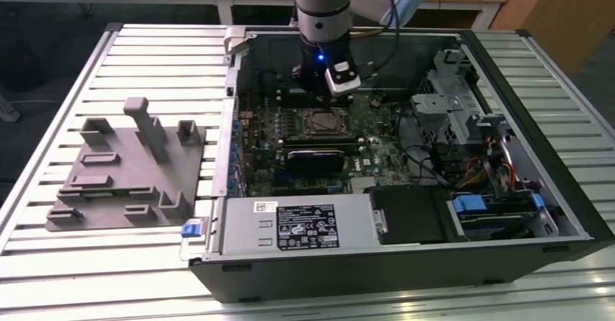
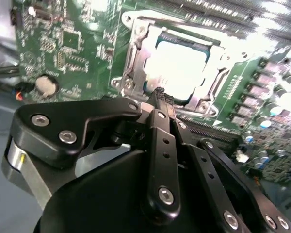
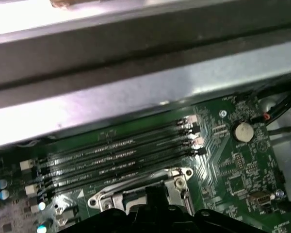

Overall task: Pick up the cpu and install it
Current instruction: 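Install the first cpu locking lever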

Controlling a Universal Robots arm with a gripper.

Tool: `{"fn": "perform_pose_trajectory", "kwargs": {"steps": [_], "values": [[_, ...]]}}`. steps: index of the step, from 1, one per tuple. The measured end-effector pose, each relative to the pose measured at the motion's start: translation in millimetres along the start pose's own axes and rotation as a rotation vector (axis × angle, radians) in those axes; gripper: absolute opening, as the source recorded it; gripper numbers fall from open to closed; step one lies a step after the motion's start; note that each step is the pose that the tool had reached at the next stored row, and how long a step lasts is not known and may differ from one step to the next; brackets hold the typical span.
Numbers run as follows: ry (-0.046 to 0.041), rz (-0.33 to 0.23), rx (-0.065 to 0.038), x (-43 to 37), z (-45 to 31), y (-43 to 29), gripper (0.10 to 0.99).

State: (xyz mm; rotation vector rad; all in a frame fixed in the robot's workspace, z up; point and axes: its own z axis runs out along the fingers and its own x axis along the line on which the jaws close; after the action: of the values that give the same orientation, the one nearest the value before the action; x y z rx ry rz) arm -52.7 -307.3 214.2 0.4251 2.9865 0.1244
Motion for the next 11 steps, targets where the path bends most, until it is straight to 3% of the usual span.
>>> {"fn": "perform_pose_trajectory", "kwargs": {"steps": [11], "values": [[0.0102,-0.004,0.059,-5.1,-0.3,-8.7,0.106]]}}
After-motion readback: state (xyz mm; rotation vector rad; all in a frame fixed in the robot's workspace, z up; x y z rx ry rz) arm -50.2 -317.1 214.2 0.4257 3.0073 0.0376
